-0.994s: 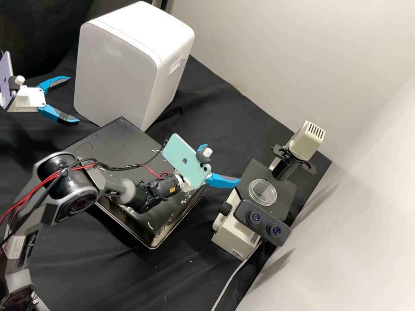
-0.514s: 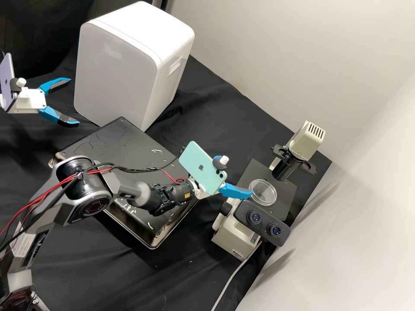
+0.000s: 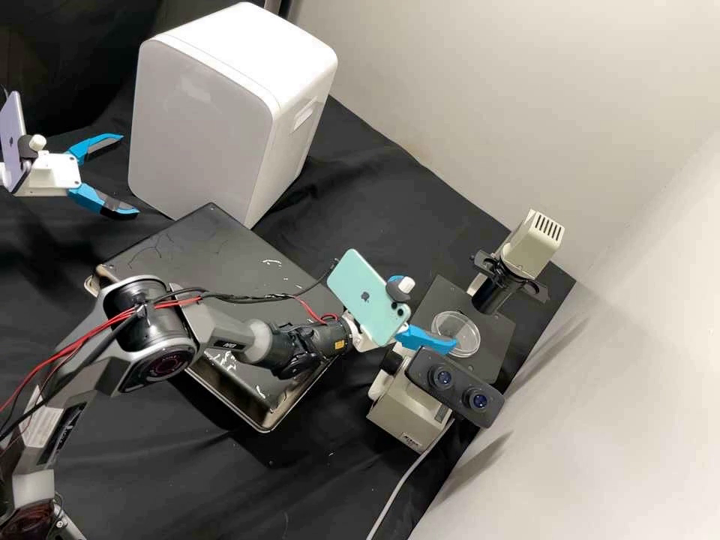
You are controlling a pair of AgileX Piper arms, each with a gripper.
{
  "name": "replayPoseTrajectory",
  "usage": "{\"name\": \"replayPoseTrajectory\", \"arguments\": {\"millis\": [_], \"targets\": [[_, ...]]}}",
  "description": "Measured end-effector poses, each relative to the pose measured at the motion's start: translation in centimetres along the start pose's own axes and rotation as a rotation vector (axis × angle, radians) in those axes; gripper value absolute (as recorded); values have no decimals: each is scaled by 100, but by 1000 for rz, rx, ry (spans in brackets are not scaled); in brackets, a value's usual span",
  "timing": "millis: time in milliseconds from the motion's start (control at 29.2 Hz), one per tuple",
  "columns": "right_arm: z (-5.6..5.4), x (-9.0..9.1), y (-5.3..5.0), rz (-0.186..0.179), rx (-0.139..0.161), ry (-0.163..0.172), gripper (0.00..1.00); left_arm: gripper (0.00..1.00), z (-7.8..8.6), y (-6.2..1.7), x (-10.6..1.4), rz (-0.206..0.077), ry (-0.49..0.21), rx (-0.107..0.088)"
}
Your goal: Place the petri dish on the bench
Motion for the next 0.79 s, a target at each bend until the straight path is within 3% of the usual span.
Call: {"name": "replayPoseTrajectory", "arguments": {"millis": [103, 377, 617, 788], "targets": [[-11, 89, 92, 14, 16, -3, 100, 100, 7, -8, 12, -5, -3, 16], [54, 261, 178, 17, 22, -29, 100, 100, 16, -14, 36, -8, -3, 20], [166, 397, 82, -25, 28, -75, 100, 100, 19, -21, 50, -10, 10, 28], [229, 515, 27, -23, 4, -86, 100, 100, 22, -12, 63, -10, 8, 31]]}}
